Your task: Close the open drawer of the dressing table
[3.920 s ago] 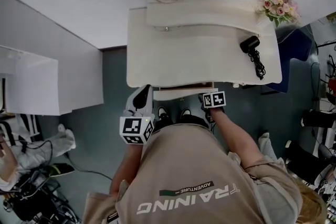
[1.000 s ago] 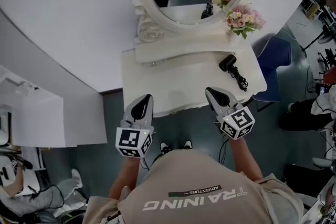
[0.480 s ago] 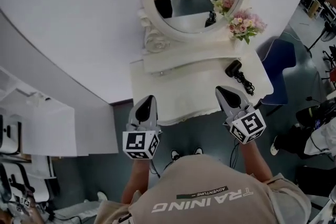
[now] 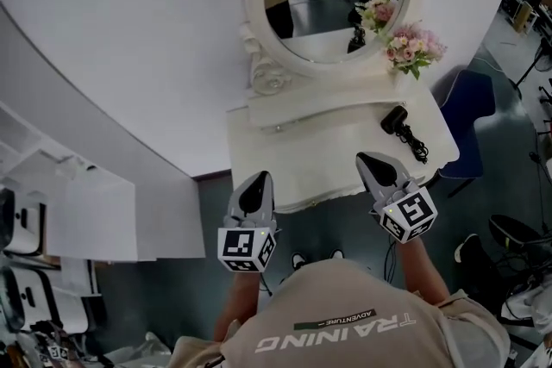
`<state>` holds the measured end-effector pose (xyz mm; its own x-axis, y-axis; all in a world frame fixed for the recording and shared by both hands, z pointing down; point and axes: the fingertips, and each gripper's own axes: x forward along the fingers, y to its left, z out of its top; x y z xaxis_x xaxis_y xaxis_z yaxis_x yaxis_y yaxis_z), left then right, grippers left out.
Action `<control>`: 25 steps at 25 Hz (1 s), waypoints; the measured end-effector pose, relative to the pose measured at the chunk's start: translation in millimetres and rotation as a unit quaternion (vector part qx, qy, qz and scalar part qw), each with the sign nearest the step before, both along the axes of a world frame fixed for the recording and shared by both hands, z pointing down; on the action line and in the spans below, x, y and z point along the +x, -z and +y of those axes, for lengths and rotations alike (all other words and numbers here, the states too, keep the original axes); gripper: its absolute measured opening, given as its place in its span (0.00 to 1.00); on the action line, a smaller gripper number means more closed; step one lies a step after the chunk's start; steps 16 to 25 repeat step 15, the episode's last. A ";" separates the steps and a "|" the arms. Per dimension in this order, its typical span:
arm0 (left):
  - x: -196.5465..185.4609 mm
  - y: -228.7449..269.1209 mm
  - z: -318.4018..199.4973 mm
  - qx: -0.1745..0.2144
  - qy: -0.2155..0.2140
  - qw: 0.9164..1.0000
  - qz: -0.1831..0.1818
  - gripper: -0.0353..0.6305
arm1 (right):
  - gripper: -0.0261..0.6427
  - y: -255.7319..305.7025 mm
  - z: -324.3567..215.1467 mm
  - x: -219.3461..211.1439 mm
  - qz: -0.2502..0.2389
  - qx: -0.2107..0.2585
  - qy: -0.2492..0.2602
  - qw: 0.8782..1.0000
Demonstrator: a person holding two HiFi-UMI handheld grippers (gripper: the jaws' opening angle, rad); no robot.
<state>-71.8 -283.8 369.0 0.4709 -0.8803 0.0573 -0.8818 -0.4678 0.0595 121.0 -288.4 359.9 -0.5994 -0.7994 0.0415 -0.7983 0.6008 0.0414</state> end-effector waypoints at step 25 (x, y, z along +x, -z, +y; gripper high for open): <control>-4.3 -13.4 2.6 -0.027 0.006 1.000 0.009 0.08 | 0.04 -23.0 10.3 2.0 0.043 0.000 -0.015 0.999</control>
